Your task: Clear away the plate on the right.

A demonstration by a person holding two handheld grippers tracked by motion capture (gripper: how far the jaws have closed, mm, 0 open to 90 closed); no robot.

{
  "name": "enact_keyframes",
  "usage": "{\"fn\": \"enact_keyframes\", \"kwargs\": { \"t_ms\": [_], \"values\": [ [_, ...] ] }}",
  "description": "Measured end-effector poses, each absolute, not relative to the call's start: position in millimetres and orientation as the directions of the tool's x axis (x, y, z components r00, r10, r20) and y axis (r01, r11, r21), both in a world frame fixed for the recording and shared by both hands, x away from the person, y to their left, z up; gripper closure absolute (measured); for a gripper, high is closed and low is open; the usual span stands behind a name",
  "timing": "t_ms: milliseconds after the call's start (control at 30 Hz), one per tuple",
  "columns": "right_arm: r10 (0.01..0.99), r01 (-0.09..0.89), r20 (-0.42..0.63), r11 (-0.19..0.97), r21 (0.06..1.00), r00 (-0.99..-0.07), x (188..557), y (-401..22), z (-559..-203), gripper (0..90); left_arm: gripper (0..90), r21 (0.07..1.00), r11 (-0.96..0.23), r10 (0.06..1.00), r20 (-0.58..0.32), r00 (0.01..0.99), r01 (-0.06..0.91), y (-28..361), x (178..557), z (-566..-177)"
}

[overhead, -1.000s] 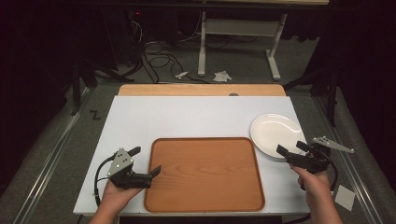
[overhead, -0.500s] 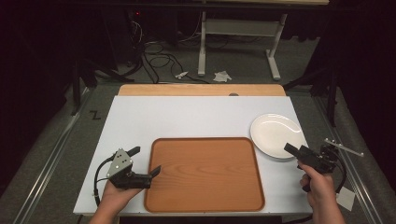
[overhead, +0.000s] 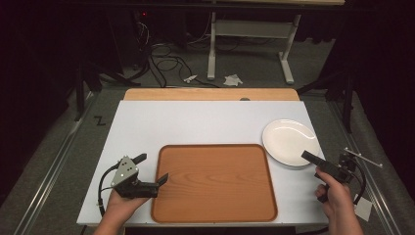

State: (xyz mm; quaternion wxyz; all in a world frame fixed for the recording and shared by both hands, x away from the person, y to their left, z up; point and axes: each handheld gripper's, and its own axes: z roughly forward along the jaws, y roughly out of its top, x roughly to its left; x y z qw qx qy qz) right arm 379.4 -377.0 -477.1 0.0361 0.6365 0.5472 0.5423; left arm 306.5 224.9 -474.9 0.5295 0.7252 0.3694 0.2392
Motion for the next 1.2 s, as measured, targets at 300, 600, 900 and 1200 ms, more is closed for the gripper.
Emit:
{"fn": "enact_keyframes", "kwargs": {
  "t_ms": [300,600,900,1200],
  "values": [
    [0.729,0.663,0.662,-0.413,0.625,-0.171,378.4,-376.9,-476.4,1.1,0.3,0.945,-0.159,0.792,-0.05,0.608,0.285,225.2,306.2,-474.8],
    [0.73,0.666,0.668,-0.425,0.613,-0.149,379.0,-379.2,-477.2,1.0,0.2,0.947,-0.159,0.794,-0.046,0.606,0.28,225.5,306.2,-474.5],
    [0.72,0.666,0.685,-0.457,0.589,-0.112,378.1,-382.4,-480.9,2.1,0.3,0.948,-0.156,0.793,-0.047,0.608,0.276,227.3,305.0,-473.4],
    [0.706,0.672,0.704,-0.483,0.562,-0.081,377.4,-386.3,-483.8,4.7,0.2,0.949,-0.155,0.789,-0.049,0.612,0.275,226.9,305.4,-473.5]
  ]
}}
